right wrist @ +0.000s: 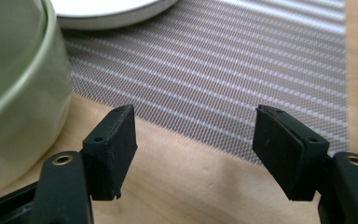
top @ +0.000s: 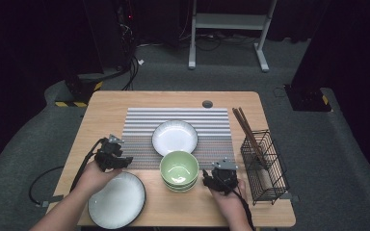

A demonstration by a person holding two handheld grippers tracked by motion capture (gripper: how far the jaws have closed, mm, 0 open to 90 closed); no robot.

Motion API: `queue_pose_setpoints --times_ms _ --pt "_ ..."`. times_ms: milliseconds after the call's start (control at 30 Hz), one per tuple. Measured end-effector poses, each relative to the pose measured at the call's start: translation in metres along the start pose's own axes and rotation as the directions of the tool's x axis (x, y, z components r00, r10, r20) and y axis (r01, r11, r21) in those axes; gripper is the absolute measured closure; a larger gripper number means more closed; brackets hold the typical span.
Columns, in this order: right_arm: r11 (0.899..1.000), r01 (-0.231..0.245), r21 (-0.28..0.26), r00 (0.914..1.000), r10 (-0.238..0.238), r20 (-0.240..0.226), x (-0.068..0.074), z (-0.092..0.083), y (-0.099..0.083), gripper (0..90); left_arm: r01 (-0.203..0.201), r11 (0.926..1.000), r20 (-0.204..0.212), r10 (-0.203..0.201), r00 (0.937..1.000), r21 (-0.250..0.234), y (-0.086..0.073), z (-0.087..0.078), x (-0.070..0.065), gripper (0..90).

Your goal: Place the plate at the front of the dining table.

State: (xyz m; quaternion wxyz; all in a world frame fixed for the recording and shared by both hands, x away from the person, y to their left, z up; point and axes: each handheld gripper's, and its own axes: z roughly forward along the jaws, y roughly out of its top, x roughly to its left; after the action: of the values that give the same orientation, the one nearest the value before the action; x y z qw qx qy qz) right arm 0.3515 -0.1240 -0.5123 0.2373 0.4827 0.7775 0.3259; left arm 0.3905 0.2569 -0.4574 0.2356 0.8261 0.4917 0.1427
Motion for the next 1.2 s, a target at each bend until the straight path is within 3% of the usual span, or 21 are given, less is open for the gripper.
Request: queue_pose_setpoints --times_ms 167,400,533,600,767,867,933,1033,1200 --pt "0.998 -0.044 0.038 0.9988 0.044 -0.023 -0.005 0.007 -0.007 25.2 -0.052 0.9948 -0.038 0.056 0.9977 0.088 0.008 0.003 -0.005 44.4" --pt "1.0 -0.014 0.023 0.9989 0.015 -0.045 -0.001 0.008 -0.01 25.6 -0.094 0.9776 -0.043 0.104 0.9936 0.188 0.018 0.004 -0.011 41.2" --pt "1.0 -0.014 0.021 0.9989 0.015 -0.043 -0.001 0.008 -0.01 26.3 -0.078 0.9747 -0.014 0.083 0.9965 0.209 0.023 0.0 -0.011 40.6" --pt "1.0 -0.018 0.018 0.9988 0.019 -0.044 -0.002 0.008 -0.01 27.5 -0.083 0.9671 0.011 0.083 0.9965 0.24 0.025 0.0 -0.012 39.9" --pt "0.999 -0.052 0.007 0.9974 0.052 -0.05 -0.005 0.007 -0.01 31.2 -0.106 0.9539 0.017 0.106 0.9943 0.281 0.032 -0.004 -0.012 41.1" --pt "0.998 -0.067 0.003 0.9961 0.067 -0.058 -0.007 0.007 -0.01 32.7 -0.112 0.9414 0.033 0.107 0.9937 0.318 0.038 -0.005 -0.013 39.7" --pt "0.998 -0.067 0.0 0.9964 0.067 -0.051 -0.007 0.007 -0.01 33.3 -0.108 0.9358 0.036 0.102 0.9942 0.336 0.041 -0.005 -0.015 38.7" --pt "0.998 -0.055 0.005 0.9978 0.055 -0.036 -0.005 0.008 -0.01 34.7 -0.14 0.9221 0.064 0.125 0.9901 0.361 0.045 -0.005 -0.022 40.7" --pt "0.997 -0.075 -0.008 0.9949 0.074 -0.069 -0.009 0.007 -0.011 38.8 -0.145 0.9038 0.07 0.127 0.9894 0.403 0.05 -0.002 -0.028 36.9"
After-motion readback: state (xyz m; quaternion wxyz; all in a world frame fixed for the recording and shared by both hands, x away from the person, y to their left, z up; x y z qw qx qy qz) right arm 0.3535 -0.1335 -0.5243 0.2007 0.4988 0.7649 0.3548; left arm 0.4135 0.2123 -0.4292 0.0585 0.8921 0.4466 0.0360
